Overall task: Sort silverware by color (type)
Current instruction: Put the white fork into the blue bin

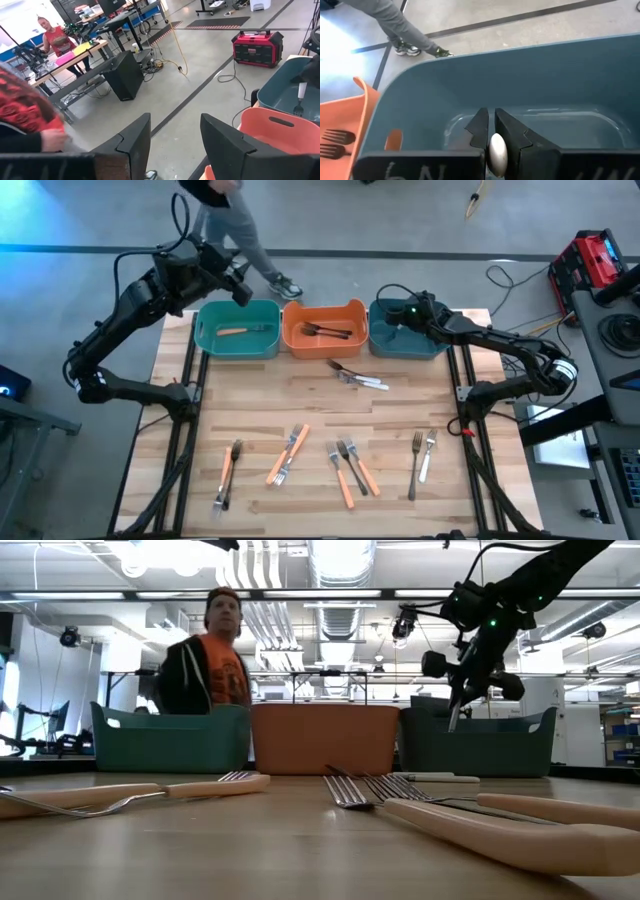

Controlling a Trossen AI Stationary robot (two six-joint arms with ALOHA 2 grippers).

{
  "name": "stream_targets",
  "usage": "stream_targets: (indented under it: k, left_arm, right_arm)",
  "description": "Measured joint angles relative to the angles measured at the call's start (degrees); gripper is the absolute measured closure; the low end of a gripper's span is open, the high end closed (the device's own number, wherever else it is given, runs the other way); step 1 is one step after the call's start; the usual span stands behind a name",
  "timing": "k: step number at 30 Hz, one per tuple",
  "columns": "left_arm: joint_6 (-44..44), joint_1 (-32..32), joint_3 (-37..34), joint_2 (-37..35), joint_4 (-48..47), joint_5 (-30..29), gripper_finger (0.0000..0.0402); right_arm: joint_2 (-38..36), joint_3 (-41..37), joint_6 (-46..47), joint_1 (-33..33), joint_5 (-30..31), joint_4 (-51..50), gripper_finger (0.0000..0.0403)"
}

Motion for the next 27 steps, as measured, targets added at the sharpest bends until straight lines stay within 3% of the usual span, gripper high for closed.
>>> stream_targets:
  k: [9,20,27]
  left_arm:
    - [0.63,0.00,0.00,0.00,-0.08,0.00,0.0247]
    - [0.63,0.00,0.00,0.00,-0.08,0.00,0.0247]
    - [0.63,0.00,0.00,0.00,-0.08,0.00,0.0247]
  right_arm:
    - [0.02,0.00,1.40,0.00,0.02,-0.09,0.0356]
    - [0.02,0.00,1.50,0.00,0.02,-0.47,0.0345]
    - [0.02,0.00,3.04,0.00,0.37,-3.92,0.0290]
